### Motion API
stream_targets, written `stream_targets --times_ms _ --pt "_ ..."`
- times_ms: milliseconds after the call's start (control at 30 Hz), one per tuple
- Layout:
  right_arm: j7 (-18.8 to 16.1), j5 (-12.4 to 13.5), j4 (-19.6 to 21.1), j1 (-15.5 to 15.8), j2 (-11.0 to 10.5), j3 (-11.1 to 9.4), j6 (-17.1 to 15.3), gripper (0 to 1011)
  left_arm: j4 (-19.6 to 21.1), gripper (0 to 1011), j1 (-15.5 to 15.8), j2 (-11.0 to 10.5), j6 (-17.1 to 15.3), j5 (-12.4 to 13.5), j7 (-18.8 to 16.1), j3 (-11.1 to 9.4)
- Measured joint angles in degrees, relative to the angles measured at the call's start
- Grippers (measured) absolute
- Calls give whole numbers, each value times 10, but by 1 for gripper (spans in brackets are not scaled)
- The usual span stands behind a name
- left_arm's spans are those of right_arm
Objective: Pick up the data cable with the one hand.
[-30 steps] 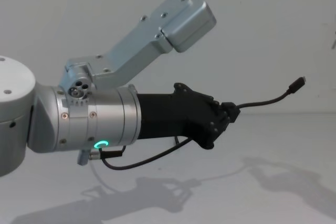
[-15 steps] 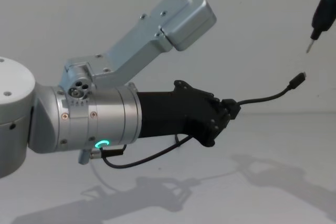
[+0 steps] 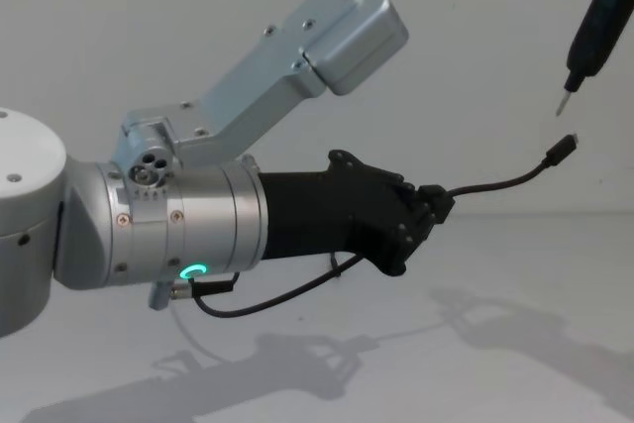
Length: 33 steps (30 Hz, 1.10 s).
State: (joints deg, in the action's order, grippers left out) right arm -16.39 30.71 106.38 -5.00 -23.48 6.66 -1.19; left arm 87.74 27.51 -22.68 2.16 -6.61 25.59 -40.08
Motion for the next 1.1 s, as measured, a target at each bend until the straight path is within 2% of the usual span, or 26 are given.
stream_targets --times_ms 1100 --pt "10 -9 -29 -4 5 -4 7 269 0 41 0 0 1 0 -1 0"
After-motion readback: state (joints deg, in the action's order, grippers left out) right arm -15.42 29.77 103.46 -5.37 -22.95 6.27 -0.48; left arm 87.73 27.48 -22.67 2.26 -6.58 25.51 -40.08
